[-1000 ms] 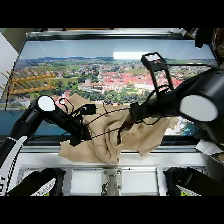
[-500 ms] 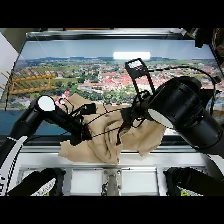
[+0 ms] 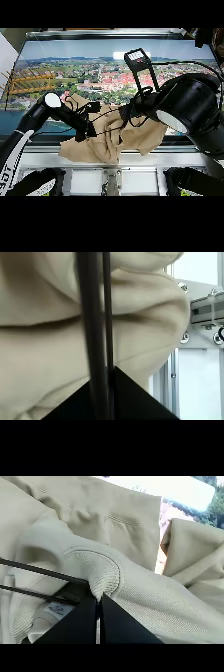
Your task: Fold the clothes and pants, and hang the long-sleeved shirts on hangers.
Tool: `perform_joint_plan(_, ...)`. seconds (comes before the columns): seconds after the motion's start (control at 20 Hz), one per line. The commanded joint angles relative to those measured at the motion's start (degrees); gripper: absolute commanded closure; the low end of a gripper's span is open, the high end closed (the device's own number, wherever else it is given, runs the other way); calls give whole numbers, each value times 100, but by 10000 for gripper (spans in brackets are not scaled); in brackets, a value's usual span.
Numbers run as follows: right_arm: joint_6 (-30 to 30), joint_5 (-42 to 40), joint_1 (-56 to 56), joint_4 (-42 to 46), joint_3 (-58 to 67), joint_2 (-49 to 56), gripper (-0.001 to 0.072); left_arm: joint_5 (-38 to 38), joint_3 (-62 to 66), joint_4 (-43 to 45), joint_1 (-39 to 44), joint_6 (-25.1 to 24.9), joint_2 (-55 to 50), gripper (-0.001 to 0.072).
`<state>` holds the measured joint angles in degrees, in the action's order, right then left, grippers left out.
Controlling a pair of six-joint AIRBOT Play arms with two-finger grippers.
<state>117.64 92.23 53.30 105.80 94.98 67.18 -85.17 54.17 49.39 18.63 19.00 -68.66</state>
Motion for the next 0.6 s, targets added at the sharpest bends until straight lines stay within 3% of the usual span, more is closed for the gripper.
perform_joint_plan(0.0,-70,-442,219,-42,31,48,692,13,431,-144,271,-13,-439,692)
perform_joint_plan(0.55,-85,-750,581,-299,31,184,689,70,776,-140,345,-11,-577,691)
